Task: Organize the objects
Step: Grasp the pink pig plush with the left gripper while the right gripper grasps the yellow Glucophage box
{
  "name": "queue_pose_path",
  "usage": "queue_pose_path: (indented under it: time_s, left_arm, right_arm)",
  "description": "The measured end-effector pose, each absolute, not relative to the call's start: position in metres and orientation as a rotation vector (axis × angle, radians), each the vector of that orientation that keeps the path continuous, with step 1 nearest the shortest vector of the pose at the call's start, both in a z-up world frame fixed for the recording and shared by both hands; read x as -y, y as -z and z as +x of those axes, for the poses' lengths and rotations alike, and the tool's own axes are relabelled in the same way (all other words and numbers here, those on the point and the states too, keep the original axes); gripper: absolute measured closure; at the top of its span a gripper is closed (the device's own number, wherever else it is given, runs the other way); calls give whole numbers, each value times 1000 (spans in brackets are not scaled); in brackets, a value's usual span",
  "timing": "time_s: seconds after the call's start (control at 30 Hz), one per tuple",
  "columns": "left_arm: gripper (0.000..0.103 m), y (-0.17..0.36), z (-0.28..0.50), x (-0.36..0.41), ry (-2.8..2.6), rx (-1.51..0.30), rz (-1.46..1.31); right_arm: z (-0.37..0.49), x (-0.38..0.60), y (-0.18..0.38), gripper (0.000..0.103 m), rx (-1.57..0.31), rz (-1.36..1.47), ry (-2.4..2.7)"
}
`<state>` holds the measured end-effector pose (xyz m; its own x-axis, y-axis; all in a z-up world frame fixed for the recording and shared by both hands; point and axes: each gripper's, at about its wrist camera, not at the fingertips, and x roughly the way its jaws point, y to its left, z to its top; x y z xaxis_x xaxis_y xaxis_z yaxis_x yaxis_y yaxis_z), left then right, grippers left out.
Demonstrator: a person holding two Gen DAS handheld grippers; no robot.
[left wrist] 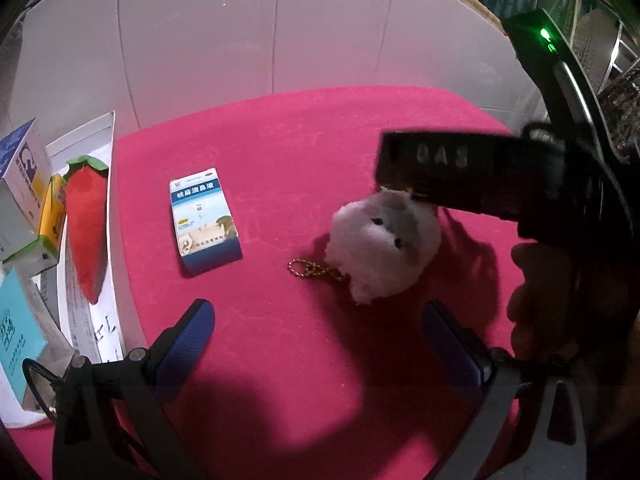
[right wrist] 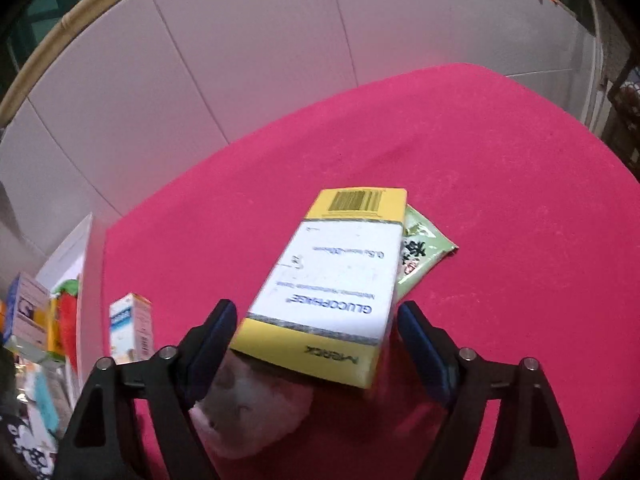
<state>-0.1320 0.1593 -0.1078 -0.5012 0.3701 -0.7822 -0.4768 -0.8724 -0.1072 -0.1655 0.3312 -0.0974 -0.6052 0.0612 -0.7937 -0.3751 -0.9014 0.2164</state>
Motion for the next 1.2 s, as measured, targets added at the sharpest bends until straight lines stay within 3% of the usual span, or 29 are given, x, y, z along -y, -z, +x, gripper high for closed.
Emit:
queue_pose_path:
  time_s: [0.1, 0.33, 0.37, 0.4, 0.67, 0.7, 0.73, 0.8, 0.87, 0.93, 1.03, 1.2]
  left_arm:
    - [0, 107, -134, -165, -2349, -194, -1167]
    - [0, 109, -137, -193, -2321, -334, -1091]
    - [0, 108, -138, -198, -2318, -353, -1071]
    - [0, 109, -138, -205, -2311, -375, -1052]
    - [0, 121, -151, -225, -2282, -439, -1093]
    - [0, 121, -151, -223, -2282, -432, -1092]
    - [0, 120, -152, -221, -2279, -427, -1097]
    - [1, 121, -156, -219, -2268, -404, -1112]
    - [2, 122, -157, -219, -2259, -383, -1121]
    - [3, 124, -160, -232, -2257, -378, -1119]
    - [3, 125, -160, -236, -2260, -374, -1116]
    - [5, 127, -161, -235, -2262, -368, -1116]
  right_arm:
    - [-152, -342, 98, 39, -543, -1191, -2579]
    - [-88, -403, 94, 42, -824, -1011, -2612]
    - [-79, -409, 93, 51, -852, -990, -2610]
    - [-72, -413, 93, 77, -872, -973, -2609]
    - [-61, -426, 106, 79, -926, -1010, -2557]
    - [-62, -431, 109, 75, -935, -1012, -2539]
    - [-61, -434, 111, 61, -931, -1017, -2521]
    - [-58, -440, 110, 42, -930, -1002, -2524]
    - [-49, -448, 101, 35, -931, -939, -2546]
    - [-35, -459, 90, 21, -873, -877, -2581]
    - [-22, -480, 79, 10, -828, -815, -2562]
    - [-28, -522, 89, 9, -871, -882, -2467]
